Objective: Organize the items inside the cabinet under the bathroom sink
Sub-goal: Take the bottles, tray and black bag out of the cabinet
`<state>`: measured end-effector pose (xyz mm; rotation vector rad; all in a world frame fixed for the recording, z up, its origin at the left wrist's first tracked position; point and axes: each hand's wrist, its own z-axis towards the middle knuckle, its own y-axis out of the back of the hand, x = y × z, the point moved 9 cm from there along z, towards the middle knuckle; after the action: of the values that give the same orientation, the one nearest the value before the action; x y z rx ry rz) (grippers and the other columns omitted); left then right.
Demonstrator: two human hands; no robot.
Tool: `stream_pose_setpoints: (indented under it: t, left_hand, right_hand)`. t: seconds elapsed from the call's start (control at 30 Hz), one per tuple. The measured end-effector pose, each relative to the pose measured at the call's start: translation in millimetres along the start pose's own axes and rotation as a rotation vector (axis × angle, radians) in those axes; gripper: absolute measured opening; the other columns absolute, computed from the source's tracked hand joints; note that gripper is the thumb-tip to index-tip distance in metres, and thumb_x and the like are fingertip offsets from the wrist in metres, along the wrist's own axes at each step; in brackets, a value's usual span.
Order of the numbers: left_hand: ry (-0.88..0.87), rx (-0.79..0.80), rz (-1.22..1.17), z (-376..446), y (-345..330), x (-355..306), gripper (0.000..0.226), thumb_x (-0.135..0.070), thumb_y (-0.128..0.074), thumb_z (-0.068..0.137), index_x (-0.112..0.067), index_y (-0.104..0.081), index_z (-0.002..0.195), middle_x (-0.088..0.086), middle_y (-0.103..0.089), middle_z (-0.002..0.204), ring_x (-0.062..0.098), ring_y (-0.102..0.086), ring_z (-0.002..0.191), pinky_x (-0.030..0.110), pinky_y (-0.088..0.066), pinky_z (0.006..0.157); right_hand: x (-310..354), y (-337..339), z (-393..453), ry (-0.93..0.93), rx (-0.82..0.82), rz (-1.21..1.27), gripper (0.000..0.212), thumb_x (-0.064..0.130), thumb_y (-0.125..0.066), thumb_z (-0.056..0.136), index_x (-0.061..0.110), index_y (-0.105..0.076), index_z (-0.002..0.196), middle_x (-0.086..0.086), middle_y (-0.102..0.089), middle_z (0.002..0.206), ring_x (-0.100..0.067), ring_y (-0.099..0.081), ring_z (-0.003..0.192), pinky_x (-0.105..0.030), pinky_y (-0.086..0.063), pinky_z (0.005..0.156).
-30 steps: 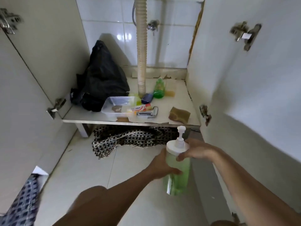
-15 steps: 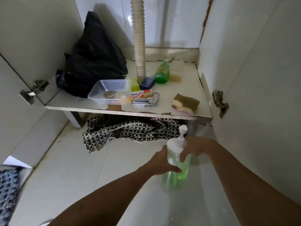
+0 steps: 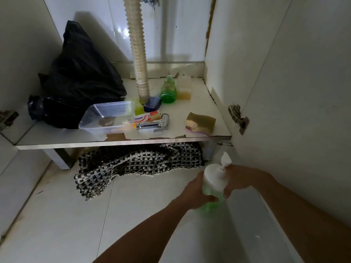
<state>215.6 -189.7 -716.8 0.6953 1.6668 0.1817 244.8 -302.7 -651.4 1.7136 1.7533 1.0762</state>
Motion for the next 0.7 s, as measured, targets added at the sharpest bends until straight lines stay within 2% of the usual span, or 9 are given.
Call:
stream_pose_setpoints:
  t: [0.13, 0.23, 0.3, 0.37, 0.43, 0.53, 0.57, 0.63, 0.7]
  left_hand:
    - [0.03, -0.006, -0.049, -2.2, -2.2, 6.2, 0.099, -0.022, -0.085, 0.066, -0.024, -0.024, 0.145, 0.0, -0.049, 0.139, 0.022, -0.048, 0.126, 0.035, -0.045, 0.101]
    - [0.029, 0.07, 0.077, -2.4, -3.2, 5.0, 0.098, -0.027, -0.083, 0.069, -0.02, -0.022, 0.146, 0.002, -0.047, 0.141, 0.023, -0.048, 0.126, 0.033, -0.043, 0.1]
    - [0.023, 0.144, 0.199, -2.7, 0.4, 0.7, 0.093, -0.032, -0.079, 0.075, -0.017, -0.021, 0.146, 0.006, -0.045, 0.143, 0.026, -0.046, 0.128, 0.034, -0.041, 0.1]
    - [0.043, 0.206, 0.294, -3.6, 11.3, -4.6, 0.088, -0.036, -0.074, 0.079, -0.014, -0.022, 0.147, 0.009, -0.042, 0.145, 0.028, -0.044, 0.129, 0.034, -0.04, 0.101]
    - [0.086, 0.25, 0.392, -2.9, 28.9, -9.9, 0.086, -0.043, -0.071, 0.081, -0.014, -0.025, 0.148, 0.01, -0.041, 0.147, 0.028, -0.044, 0.13, 0.036, -0.04, 0.105]
    - [0.139, 0.312, 0.553, -0.3, 66.3, -27.1, 0.073, -0.049, -0.065, 0.084, -0.015, -0.038, 0.143, 0.007, -0.047, 0.143, 0.026, -0.048, 0.127, 0.037, -0.041, 0.105]
    - [0.151, 0.317, 0.599, 2.2, 82.6, -36.2, 0.066, -0.047, -0.063, 0.086, -0.015, -0.044, 0.14, 0.007, -0.052, 0.139, 0.026, -0.052, 0.123, 0.037, -0.044, 0.1]
    - [0.183, 0.283, 0.62, 10.2, 122.0, -59.2, 0.051, -0.04, -0.062, 0.089, -0.013, -0.052, 0.132, 0.011, -0.062, 0.125, 0.026, -0.063, 0.109, 0.035, -0.053, 0.083]
    - [0.209, 0.179, 0.565, 20.4, 167.0, -87.3, 0.042, -0.032, -0.061, 0.091, -0.011, -0.055, 0.127, 0.014, -0.066, 0.115, 0.026, -0.068, 0.098, 0.03, -0.055, 0.07]
  right_hand:
    - [10.5, -3.0, -4.3, 0.001, 0.018, -0.039, 0.093, 0.026, -0.084, 0.068, 0.01, -0.033, 0.144, -0.005, -0.043, 0.142, -0.022, -0.048, 0.125, -0.023, -0.041, 0.094]
    - [7.8, -4.5, -9.7, -0.022, 0.087, -0.073, 0.081, 0.021, -0.078, 0.076, 0.009, -0.033, 0.143, -0.007, -0.044, 0.141, -0.024, -0.047, 0.124, -0.025, -0.04, 0.095]
    - [0.1, -2.2, -9.4, -0.034, 0.12, -0.062, 0.075, 0.015, -0.076, 0.077, 0.009, -0.036, 0.141, -0.008, -0.05, 0.13, -0.024, -0.053, 0.113, -0.026, -0.042, 0.089]
    - [-4.4, 9.6, -7.7, -0.052, 0.102, -0.058, 0.064, 0.011, -0.071, 0.078, 0.005, -0.044, 0.136, -0.008, -0.056, 0.11, -0.02, -0.057, 0.089, -0.026, -0.046, 0.074]
    - [-0.9, 32.9, -8.6, -0.073, 0.018, -0.077, 0.048, 0.009, -0.062, 0.085, 0.003, -0.049, 0.131, -0.009, -0.055, 0.103, -0.017, -0.055, 0.08, -0.026, -0.045, 0.068]
    - [22.3, 84.3, -11.5, -0.044, -0.253, -0.051, 0.031, 0.012, -0.049, 0.092, 0.006, -0.056, 0.122, -0.014, -0.059, 0.114, -0.026, -0.058, 0.101, -0.028, -0.041, 0.078]
    - [32.2, 99.9, -12.0, -0.019, -0.336, -0.003, 0.026, 0.013, -0.049, 0.091, 0.008, -0.059, 0.115, -0.014, -0.061, 0.111, -0.03, -0.059, 0.103, -0.028, -0.043, 0.078]
    - [50.9, 125.1, -14.2, 0.044, -0.482, 0.131, 0.02, 0.015, -0.049, 0.089, 0.009, -0.059, 0.105, -0.012, -0.063, 0.103, -0.029, -0.061, 0.094, -0.027, -0.047, 0.07]
    - [67.5, 141.0, -16.8, 0.116, -0.556, 0.282, 0.021, 0.019, -0.052, 0.088, 0.008, -0.059, 0.104, -0.01, -0.063, 0.101, -0.024, -0.058, 0.085, -0.026, -0.042, 0.063]
